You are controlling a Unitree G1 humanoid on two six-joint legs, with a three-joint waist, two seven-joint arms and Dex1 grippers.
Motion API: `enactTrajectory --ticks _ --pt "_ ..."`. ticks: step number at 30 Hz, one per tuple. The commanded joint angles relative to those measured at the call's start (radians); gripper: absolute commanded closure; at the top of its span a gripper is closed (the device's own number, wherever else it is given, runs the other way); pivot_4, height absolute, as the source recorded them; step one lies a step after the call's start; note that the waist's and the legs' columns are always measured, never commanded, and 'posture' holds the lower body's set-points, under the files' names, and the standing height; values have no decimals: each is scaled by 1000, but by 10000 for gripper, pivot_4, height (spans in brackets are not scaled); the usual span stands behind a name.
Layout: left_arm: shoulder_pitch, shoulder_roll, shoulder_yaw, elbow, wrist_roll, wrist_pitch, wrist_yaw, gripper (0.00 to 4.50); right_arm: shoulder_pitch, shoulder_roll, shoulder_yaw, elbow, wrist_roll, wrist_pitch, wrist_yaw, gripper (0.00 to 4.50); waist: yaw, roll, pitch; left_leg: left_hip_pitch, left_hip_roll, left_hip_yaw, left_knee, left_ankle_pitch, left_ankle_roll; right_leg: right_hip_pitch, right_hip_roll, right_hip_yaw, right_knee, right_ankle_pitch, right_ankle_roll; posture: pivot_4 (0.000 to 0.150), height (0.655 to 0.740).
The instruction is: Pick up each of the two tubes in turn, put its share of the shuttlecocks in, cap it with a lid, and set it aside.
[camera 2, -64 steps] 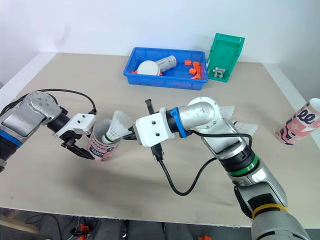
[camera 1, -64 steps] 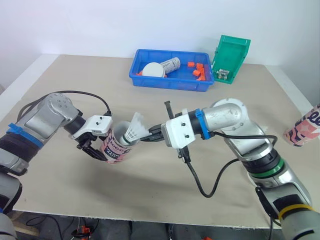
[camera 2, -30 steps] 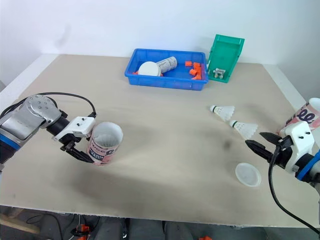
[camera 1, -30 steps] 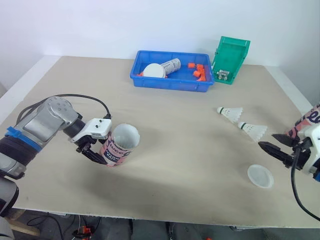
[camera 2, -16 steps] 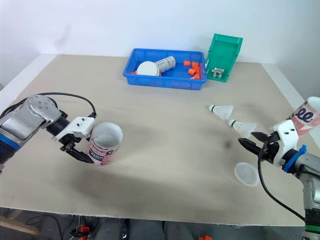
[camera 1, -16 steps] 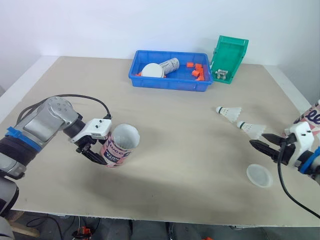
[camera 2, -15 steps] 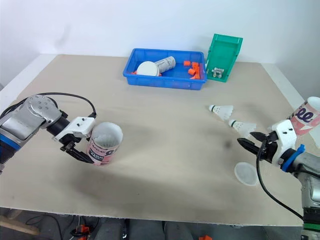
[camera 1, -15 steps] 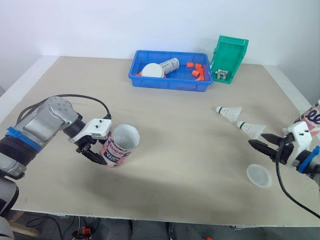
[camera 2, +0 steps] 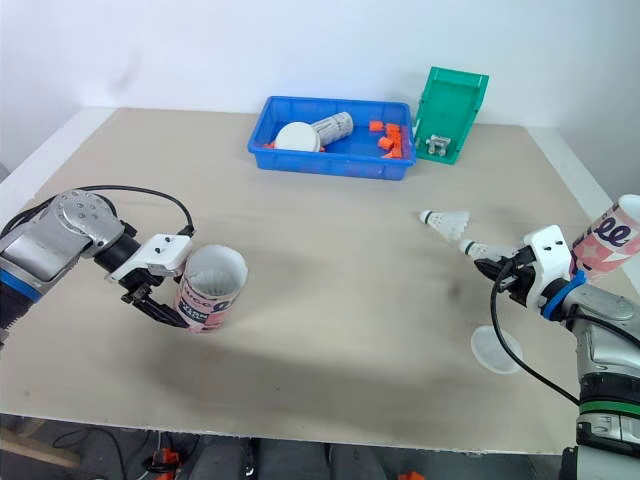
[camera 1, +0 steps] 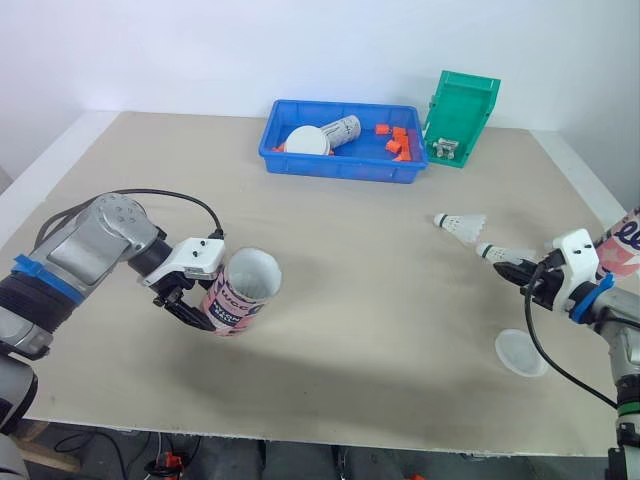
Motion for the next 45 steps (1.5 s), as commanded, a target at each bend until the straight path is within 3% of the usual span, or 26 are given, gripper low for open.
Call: enactTrajectory --ticks 1,6,12,19,23,37,40,45 --pt "3 13 26 -16 3 3 0 16180 25 -22 -38 -53 10 -17 -15 44710 0 0 0 0 0 0 0 0 0 0 0 0 0 0 0 1500 7038" --pt "-1 7 25 -8 9 -4 0 16180 74 -51 -69 -242 28 10 -30 44710 0 1 0 0 0 0 -1 0 0 0 0 0 0 1 2 1500 7038" --pt "-6 3 21 2 12 -11 0 16180 76 -122 -35 -617 84 62 41 44710 0 3 0 0 0 0 0 0 0 0 0 0 0 0 0 1500 7038" --pt "-14 -1 16 17 16 -19 0 16180 -221 -49 292 -897 118 55 174 44710 -2 3 0 1 1 0 0 0 0 -1 1 0 0 2 -2 1500 7038" --pt "-22 -7 14 25 17 -21 0 16180 -361 55 449 -898 99 -2 256 44710 1 2 0 -1 2 0 0 0 0 -1 1 -1 0 1 -2 1500 7038" --pt "-16 -17 23 11 13 -7 0 16180 -571 276 697 -628 -114 -142 350 44710 2 2 0 -2 2 -1 1 1 0 -3 1 -3 3 1 -3 1500 7038" --pt "-15 -15 25 6 12 -2 0 16180 -604 301 679 -617 -80 -88 366 35318 2 1 0 -2 2 -1 1 1 0 -4 1 -3 6 1 -3 1500 7038" --pt "-7 -16 31 1 14 1 0 16180 -582 286 566 -712 100 29 391 13783 4 1 0 -2 2 -3 1 1 0 -6 1 -4 10 -1 -2 1500 7038"
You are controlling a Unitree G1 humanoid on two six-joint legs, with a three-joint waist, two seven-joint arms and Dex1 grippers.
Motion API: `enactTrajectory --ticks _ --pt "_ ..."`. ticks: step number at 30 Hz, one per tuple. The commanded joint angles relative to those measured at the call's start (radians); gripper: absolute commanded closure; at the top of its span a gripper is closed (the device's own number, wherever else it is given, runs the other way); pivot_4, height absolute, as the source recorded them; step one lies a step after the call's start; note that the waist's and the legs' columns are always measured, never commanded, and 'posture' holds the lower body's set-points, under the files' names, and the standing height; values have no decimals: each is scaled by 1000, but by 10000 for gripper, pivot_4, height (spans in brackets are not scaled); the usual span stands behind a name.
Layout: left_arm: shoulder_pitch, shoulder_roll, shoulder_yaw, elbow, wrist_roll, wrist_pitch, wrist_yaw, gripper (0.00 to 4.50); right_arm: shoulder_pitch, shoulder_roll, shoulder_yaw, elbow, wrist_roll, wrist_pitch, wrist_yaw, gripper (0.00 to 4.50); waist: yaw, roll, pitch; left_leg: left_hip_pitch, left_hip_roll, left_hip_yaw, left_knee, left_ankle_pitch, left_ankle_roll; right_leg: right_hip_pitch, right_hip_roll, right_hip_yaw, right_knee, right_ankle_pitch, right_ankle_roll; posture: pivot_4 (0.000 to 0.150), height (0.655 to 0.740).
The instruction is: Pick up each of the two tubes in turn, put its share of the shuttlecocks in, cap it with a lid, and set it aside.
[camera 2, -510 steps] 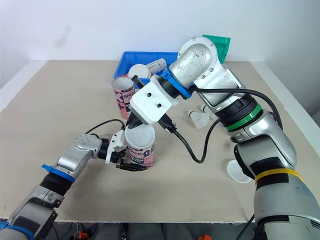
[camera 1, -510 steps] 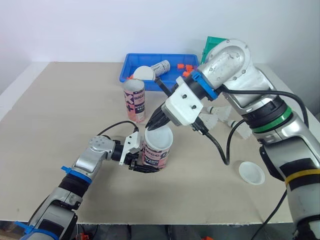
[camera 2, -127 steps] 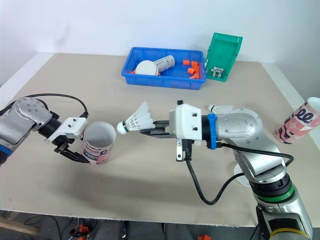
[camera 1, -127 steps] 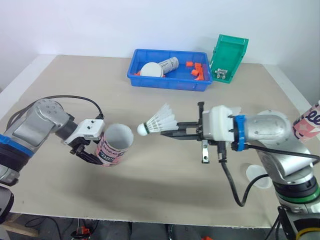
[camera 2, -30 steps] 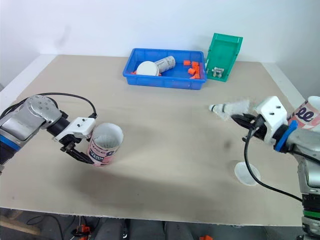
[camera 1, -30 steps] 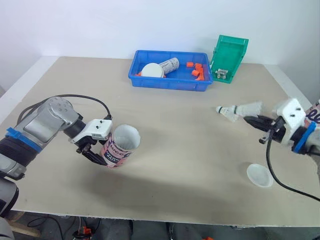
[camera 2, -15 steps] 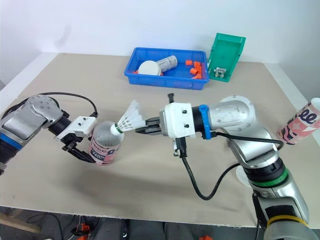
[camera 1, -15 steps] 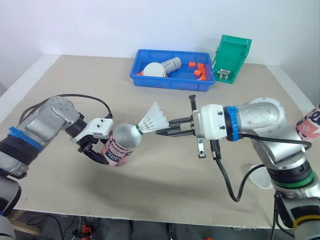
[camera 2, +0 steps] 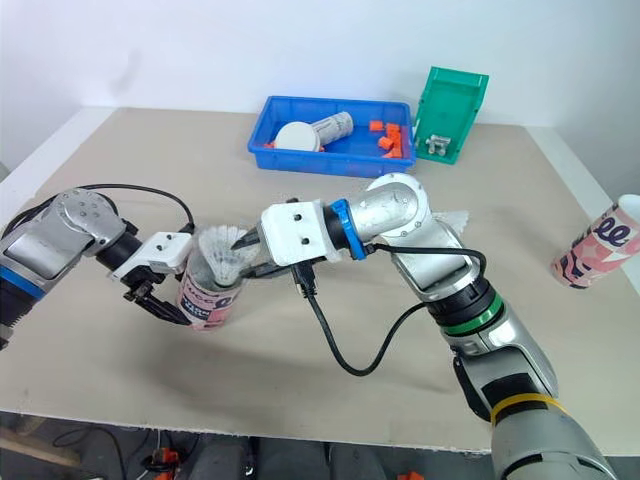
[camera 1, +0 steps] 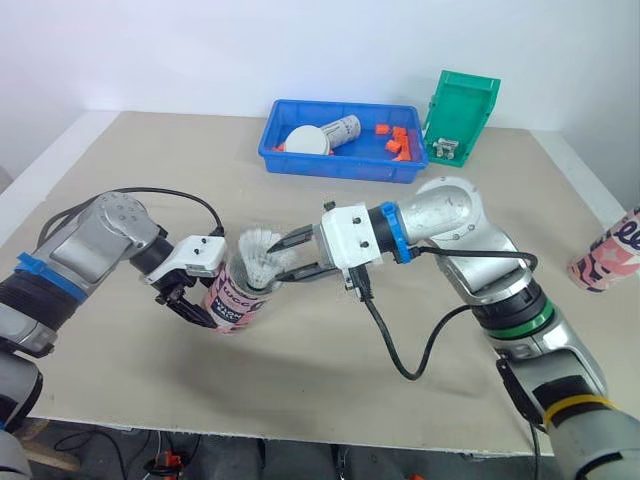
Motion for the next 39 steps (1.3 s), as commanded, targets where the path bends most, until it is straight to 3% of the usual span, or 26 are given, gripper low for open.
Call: enactTrajectory --ticks 1,4,11,17,21,29,39 --pt "3 3 23 -24 4 2 2 16180 7 -22 -117 -104 134 84 8 13783 0 0 0 0 0 0 0 0 0 0 0 0 0 0 0 1500 7038" --pt "9 1 26 -28 2 4 2 16180 58 -58 -170 -136 158 121 -21 13783 1 -1 0 0 0 0 0 0 0 0 0 0 0 0 0 1500 7038" --pt "41 5 46 -49 0 12 2 16180 358 -183 -427 -135 106 197 -262 13783 3 -1 -1 0 -1 0 0 0 0 0 -1 0 0 -2 -1 1500 7038" --pt "44 13 46 -46 2 9 2 16180 550 -197 -634 -15 21 176 -500 13783 1 -1 -1 0 -2 0 0 0 0 0 -1 0 0 -1 1 1500 7038" --pt "30 5 45 -30 10 -2 2 16180 607 -199 -674 102 -22 138 -569 13783 -3 -1 -1 1 -2 1 0 0 0 1 -1 1 0 -1 0 1500 7038" --pt "37 4 49 -36 10 -1 2 16180 554 -173 -642 347 -46 64 -590 13783 -5 -1 -1 1 -3 2 0 0 1 1 -1 4 0 -1 -1 1500 7038" --pt "33 11 53 -32 17 -4 2 16180 254 -130 -481 834 -174 -89 -596 13783 -8 -1 0 2 -3 3 0 1 1 1 -1 5 0 -1 -1 1500 7038"
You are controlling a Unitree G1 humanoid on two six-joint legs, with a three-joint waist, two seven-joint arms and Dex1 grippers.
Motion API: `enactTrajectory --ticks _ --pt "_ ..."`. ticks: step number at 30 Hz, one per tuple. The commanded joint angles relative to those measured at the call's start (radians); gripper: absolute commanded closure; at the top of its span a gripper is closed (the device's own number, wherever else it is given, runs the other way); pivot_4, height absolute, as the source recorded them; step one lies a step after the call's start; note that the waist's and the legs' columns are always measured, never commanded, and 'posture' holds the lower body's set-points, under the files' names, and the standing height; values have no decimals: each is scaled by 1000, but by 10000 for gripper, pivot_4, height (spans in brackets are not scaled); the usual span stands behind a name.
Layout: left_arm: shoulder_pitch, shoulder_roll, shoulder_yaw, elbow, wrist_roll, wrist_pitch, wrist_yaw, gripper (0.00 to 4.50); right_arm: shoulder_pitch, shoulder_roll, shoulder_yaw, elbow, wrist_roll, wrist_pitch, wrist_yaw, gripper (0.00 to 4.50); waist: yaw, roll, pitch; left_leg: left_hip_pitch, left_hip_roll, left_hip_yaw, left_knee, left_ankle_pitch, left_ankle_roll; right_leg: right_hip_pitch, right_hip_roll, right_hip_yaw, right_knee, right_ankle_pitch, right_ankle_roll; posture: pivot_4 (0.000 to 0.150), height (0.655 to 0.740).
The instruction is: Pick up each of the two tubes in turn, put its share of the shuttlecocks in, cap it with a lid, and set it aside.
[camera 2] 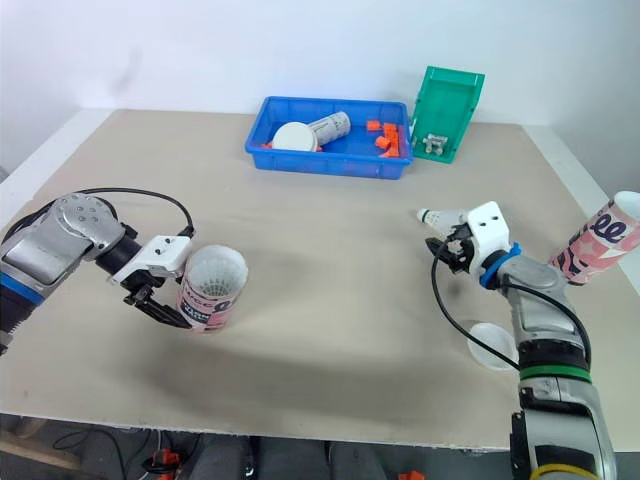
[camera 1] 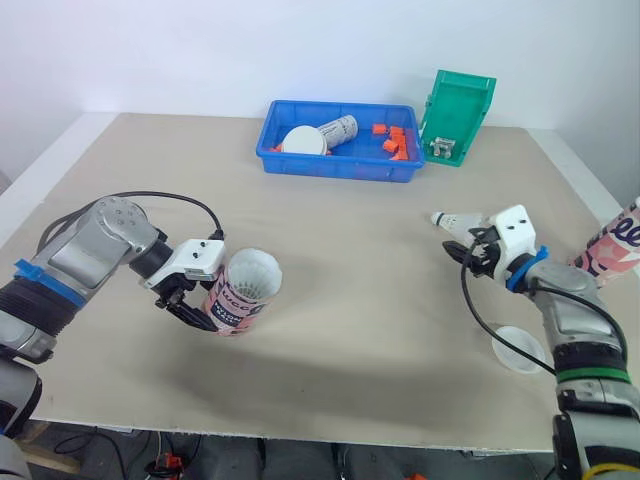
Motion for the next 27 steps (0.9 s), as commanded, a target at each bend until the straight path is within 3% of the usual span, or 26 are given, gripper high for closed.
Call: enactTrajectory --ticks 1,3,10,17,23,27 --pt "-7 13 18 -7 8 -2 2 16180 -110 10 24 150 -42 -85 -9 13783 0 0 0 0 0 0 0 0 0 0 0 0 0 0 1 1500 7038" --pt "-5 17 21 -12 8 -1 2 16180 -171 21 29 235 -50 -116 -13 13783 -1 0 0 0 0 0 0 0 0 0 0 0 0 1 3 1500 7038" --pt "8 31 35 -31 5 8 2 16180 -191 10 11 270 -29 -184 63 44204 0 0 0 0 0 -1 -1 0 0 0 0 0 0 1 4 1500 7038" --pt "17 33 41 -37 9 9 2 16180 -80 -29 -26 -14 46 -165 149 44204 0 1 1 0 0 -1 -2 0 0 0 0 -1 0 0 4 1500 7038" --pt "6 24 29 -25 11 2 2 16180 -15 -71 72 -606 174 -4 325 44204 -3 3 2 0 0 -2 -2 0 0 0 1 -1 1 1 3 1500 7038" --pt "-3 18 21 -16 12 -2 2 16180 -98 -33 220 -898 279 66 449 44204 -1 3 2 1 2 -2 -2 0 0 0 2 -2 1 0 1 1500 7038"
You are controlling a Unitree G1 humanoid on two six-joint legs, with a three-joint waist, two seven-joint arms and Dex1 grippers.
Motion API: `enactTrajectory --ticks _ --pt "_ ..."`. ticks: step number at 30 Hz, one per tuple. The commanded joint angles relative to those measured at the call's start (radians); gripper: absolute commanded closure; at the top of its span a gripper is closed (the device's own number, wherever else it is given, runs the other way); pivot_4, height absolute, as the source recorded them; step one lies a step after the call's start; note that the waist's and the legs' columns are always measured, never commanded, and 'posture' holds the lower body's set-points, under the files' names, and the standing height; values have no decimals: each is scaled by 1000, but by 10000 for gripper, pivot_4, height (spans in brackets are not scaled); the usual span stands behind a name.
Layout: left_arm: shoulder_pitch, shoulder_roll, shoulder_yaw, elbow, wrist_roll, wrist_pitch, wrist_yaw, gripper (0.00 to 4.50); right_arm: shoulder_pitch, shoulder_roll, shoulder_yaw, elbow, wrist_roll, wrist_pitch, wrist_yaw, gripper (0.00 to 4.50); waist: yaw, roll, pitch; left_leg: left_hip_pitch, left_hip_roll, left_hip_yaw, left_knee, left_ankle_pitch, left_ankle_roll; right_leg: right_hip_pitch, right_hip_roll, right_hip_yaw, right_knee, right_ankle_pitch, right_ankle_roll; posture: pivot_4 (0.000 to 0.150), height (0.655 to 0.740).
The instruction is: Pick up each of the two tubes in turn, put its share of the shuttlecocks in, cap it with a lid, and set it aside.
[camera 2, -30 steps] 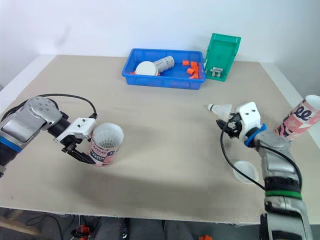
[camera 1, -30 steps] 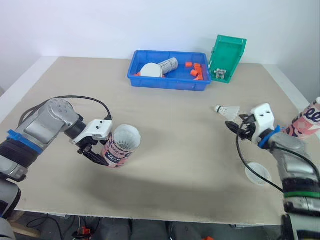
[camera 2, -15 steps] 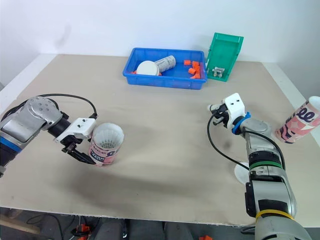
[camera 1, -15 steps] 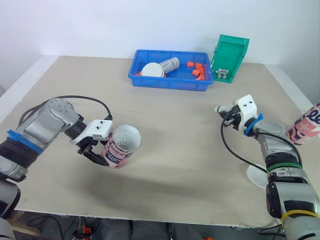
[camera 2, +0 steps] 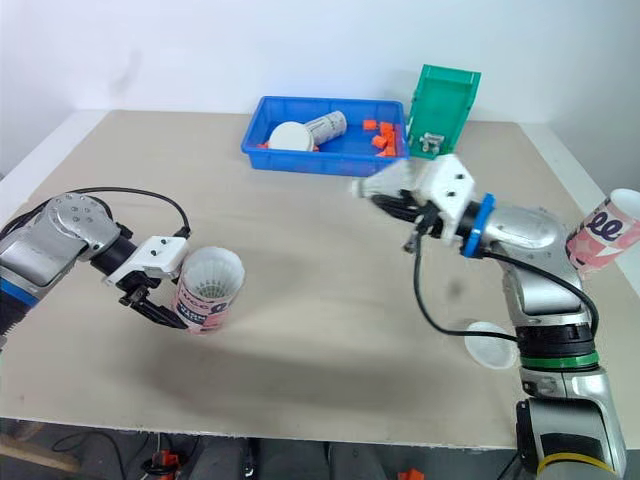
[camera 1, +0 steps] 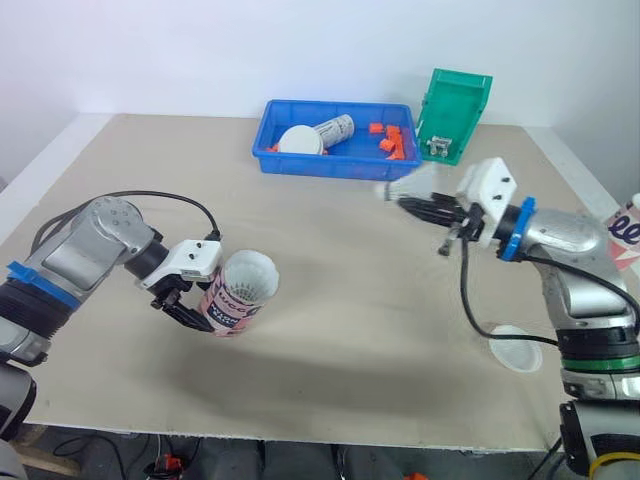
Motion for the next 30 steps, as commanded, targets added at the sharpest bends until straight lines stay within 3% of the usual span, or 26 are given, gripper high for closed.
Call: enactTrajectory --ticks 1,7,13,16,22,23,28,30 --pt "-20 -1 2 3 5 -5 1 16180 -101 32 124 -236 87 37 114 44204 -2 0 0 0 0 0 0 0 0 0 0 0 0 -1 -2 1500 7038" --pt "-32 -7 -4 7 2 -3 1 16180 -206 65 258 -209 16 -34 218 44204 7 -3 -1 -1 0 0 2 0 0 0 -1 -1 -1 -2 -4 1500 7038" --pt "-50 -13 -13 24 2 -8 1 16180 -346 148 386 -53 -141 -108 245 44204 5 -3 -1 -1 2 1 2 0 0 -1 0 -2 0 0 -5 1500 7038" --pt "-56 -16 -17 31 1 -11 1 16180 -399 190 417 -2 -176 -116 256 34025 5 -3 -1 -1 4 1 1 0 0 -2 1 -2 0 0 -6 1500 7038" --pt "-68 -22 -25 39 1 -14 1 16180 -458 228 375 29 -77 -94 350 3098 5 -3 -1 -1 4 0 0 0 0 -2 2 -3 0 1 -4 1500 7038" --pt "-69 -23 -26 41 1 -14 1 16180 -467 231 348 43 -35 -62 366 893 5 -3 -1 -1 4 0 0 0 0 -2 2 -3 0 1 -4 1500 7038" --pt "-65 -18 -26 38 -2 -12 1 16180 -485 225 316 96 13 -33 414 893 5 -3 -1 -1 5 0 0 0 0 -2 2 -4 0 1 -6 1500 7038" --pt "-61 -16 -25 35 -3 -10 1 16180 -486 236 326 96 0 -41 415 6023 5 -3 -1 -1 5 0 0 0 0 -2 2 -4 0 1 -6 1500 7038"
